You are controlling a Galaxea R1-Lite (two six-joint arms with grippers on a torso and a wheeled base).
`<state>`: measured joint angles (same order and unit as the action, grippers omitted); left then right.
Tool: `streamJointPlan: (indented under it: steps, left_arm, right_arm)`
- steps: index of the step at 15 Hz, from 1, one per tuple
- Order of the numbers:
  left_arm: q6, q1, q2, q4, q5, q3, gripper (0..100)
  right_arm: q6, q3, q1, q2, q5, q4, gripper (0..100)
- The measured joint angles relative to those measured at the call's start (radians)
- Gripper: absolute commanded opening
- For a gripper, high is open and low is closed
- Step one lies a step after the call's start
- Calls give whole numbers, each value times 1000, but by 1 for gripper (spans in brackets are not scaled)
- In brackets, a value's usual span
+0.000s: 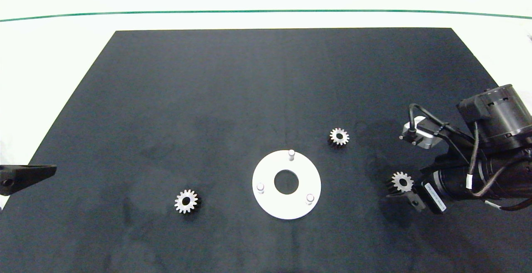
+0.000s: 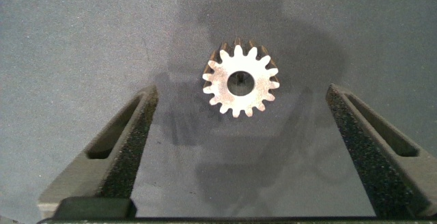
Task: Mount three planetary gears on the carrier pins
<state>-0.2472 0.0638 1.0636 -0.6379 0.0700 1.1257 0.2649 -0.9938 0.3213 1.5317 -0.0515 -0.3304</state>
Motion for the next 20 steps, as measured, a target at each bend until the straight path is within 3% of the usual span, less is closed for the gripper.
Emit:
streamJointPlan:
  steps: [9, 20]
  left_arm:
    - [-1, -11, -17, -3, 0, 0, 100]
    - [-1, -18, -34, -5, 0, -4, 100]
  right_arm:
    - [-1, 1, -3, 19, -13, 4, 78]
    - [-6, 8, -17, 23, 1, 7, 55]
